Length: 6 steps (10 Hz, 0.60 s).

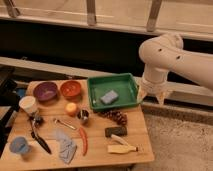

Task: Place apple in plastic cup

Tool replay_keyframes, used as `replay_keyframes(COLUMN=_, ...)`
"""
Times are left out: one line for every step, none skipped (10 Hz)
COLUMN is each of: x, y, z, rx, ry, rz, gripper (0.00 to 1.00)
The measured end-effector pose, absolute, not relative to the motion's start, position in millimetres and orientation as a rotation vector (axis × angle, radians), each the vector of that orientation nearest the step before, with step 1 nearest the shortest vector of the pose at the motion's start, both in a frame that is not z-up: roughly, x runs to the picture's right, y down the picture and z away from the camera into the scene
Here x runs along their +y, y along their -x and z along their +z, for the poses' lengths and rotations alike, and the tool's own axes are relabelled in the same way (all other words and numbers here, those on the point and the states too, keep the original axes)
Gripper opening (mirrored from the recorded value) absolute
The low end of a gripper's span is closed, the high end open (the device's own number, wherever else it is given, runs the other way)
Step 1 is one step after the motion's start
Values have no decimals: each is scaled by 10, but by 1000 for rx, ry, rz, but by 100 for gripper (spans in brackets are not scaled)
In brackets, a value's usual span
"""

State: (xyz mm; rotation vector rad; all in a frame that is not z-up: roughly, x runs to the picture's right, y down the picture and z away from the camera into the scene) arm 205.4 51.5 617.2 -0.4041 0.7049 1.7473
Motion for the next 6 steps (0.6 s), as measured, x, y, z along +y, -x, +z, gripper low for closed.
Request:
replay_keyframes(x=504, y=-2051, z=6167, rx=696, ry=401, rz=1748, gripper=65)
replay_keyframes(x=443, y=-2034, z=6182, rx=651, ry=398, rz=1747, gripper=65)
replay_keyframes(x=374, y=-1980, z=6197, rx=590, ry=409, rz=1750, gripper=65)
replay_keyframes(x=271, y=-1826, z=6221, rx=518, ry=428, rz=1745, gripper=65)
replay_keyframes(x=158, y=-1632, z=6247, rx=449, ry=450, rz=1735, gripper=65)
replay_keyframes(x=48, y=-1428, z=6259, rx=389, ry=469, rz=1715, gripper=65)
